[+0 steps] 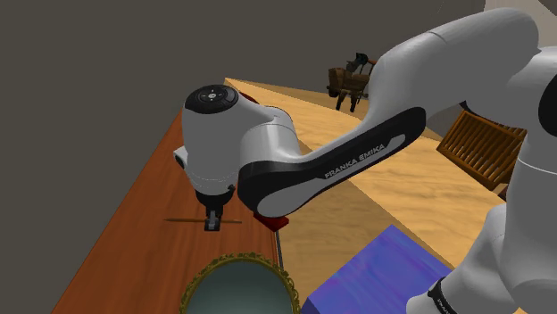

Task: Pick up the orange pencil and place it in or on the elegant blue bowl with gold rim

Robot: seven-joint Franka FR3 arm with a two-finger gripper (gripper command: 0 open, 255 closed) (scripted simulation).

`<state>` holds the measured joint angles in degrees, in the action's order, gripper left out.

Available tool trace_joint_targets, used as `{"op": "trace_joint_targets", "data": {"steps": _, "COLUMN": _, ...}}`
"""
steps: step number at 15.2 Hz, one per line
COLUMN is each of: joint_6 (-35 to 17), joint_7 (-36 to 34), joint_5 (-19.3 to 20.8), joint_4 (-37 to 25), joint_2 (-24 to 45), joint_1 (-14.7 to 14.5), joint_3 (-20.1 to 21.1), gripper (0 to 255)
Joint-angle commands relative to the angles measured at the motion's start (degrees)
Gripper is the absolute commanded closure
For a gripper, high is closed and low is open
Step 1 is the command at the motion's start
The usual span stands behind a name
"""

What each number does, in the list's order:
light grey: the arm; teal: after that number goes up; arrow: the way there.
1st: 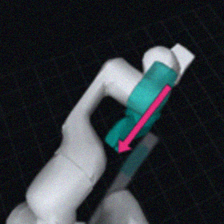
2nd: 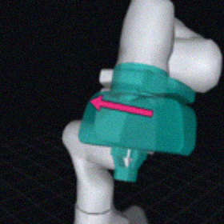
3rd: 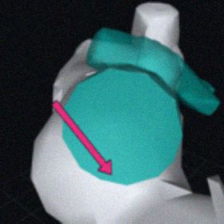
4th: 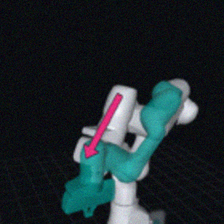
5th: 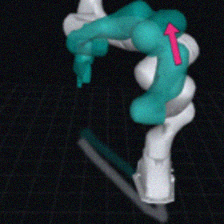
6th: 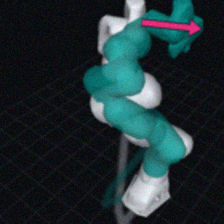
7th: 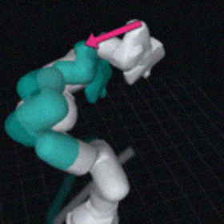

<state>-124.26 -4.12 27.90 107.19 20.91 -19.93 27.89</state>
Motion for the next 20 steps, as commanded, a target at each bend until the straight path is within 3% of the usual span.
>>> {"op": "trace_joint_targets", "data": {"steps": 1, "joint_6": 0.0, "joint_7": 0.0, "joint_5": 0.0, "joint_4": 0.0, "joint_2": 0.0, "joint_1": 0.0, "joint_3": 0.0, "gripper": 255}}
{"op": "trace_joint_targets", "data": {"steps": 8, "joint_6": 0.0, "joint_7": 0.0, "joint_5": 0.0, "joint_4": 0.0, "joint_2": 0.0, "joint_1": 0.0, "joint_3": 0.0, "gripper": 255}}
{"op": "trace_joint_targets", "data": {"steps": 20, "joint_6": 6.9, "joint_7": 3.7, "joint_5": -3.8, "joint_4": -3.7, "joint_2": -4.3, "joint_1": 0.8, "joint_3": 1.4, "gripper": 255}}
